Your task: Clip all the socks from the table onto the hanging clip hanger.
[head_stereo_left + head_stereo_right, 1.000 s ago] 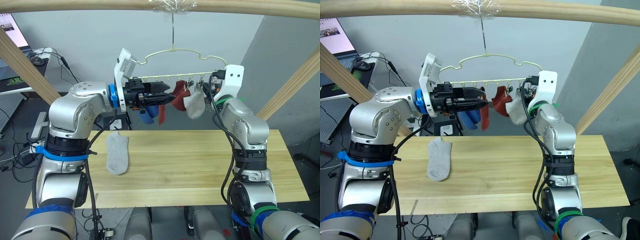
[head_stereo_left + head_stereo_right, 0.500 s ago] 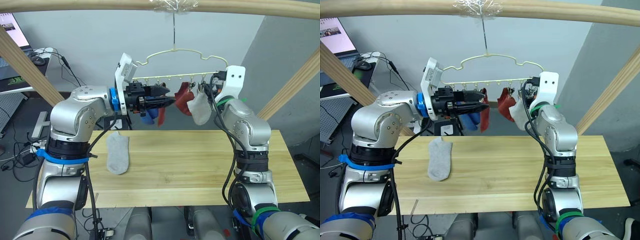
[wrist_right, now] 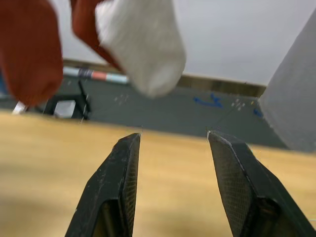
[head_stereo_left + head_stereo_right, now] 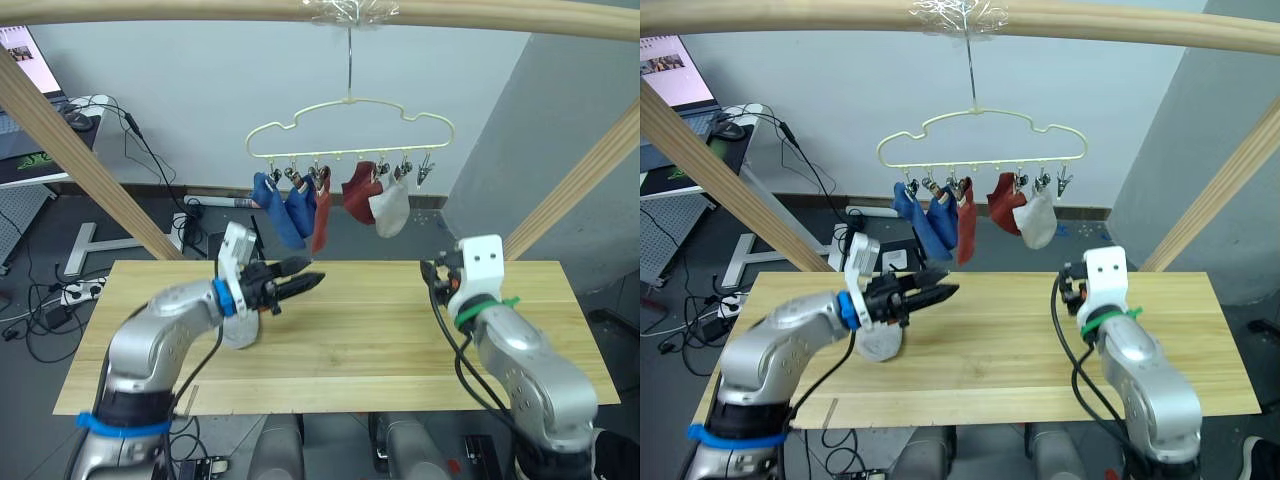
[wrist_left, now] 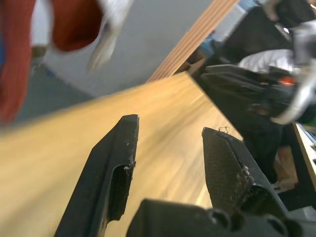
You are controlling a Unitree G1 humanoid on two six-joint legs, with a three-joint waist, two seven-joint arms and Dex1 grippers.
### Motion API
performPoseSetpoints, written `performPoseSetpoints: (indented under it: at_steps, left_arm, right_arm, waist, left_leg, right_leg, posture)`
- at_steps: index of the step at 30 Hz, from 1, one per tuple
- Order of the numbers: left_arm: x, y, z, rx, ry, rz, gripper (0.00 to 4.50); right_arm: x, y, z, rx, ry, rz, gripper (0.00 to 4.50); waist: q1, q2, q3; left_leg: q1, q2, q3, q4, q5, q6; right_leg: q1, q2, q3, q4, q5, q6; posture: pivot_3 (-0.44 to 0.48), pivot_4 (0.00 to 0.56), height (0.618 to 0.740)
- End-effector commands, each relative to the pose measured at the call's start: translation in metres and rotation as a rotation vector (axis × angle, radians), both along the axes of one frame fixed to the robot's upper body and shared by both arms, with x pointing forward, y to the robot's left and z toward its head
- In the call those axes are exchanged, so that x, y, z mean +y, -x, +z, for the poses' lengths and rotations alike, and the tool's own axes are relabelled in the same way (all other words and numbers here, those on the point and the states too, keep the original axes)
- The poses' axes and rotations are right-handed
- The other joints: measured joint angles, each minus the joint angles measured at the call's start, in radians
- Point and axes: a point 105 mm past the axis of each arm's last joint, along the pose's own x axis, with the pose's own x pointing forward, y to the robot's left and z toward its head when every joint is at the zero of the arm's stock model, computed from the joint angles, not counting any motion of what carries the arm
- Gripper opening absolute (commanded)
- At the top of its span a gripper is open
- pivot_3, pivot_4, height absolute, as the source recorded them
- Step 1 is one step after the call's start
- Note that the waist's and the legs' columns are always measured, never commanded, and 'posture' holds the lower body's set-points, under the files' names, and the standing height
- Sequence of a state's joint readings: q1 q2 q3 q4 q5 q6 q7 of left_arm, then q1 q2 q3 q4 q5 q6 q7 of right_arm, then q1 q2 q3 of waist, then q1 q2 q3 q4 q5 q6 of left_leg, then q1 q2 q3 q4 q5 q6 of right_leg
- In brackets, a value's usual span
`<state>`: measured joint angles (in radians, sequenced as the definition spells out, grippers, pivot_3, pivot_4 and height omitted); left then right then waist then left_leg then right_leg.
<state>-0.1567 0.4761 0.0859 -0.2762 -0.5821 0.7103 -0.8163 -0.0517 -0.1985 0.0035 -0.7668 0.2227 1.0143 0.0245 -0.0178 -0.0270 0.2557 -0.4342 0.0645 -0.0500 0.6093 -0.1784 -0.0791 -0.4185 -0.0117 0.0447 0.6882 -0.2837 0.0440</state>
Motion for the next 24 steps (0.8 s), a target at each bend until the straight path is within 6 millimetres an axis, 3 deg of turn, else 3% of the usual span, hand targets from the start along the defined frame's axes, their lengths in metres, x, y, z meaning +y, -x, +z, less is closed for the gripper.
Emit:
performPoseSetpoints:
  at_steps: [1,12,24]
  left_arm:
    - [-0.002,0.011,0.0,-0.041,0.018,0.055,2.32]
    - [-0.001,0.019,-0.002,-0.01,0.073,0.169,2.32]
    - [-0.004,0.018,-0.004,-0.004,0.065,0.155,2.32]
  right_arm:
    - [0.003,0.012,0.012,-0.056,-0.009,0.035,2.27]
    - [0.0,0.04,-0.013,0.027,-0.062,0.025,2.27]
    - [0.0,0.047,-0.02,0.052,-0.079,0.019,2.27]
  waist:
    - [0.0,0.0,0.0]
    - [0.003,0.0,-0.001]
    - [0.002,0.0,-0.001]
  left_leg:
    - [0.0,0.0,0.0,0.001,0.0,0.0]
    - [0.002,0.0,0.0,0.002,0.003,0.004]
    - [0.002,0.0,0.0,0.001,0.003,0.004]
  right_leg:
    - [0.0,0.0,0.0,0.0,-0.001,0.002]
    - [0.006,0.0,0.0,-0.007,0.0,0.0]
    - [0.006,0.0,0.0,-0.008,0.0,0.0]
  posture:
    - [0.043,0.215,0.74]
    - [0.051,0.219,0.74]
    - [0.038,0.222,0.74]
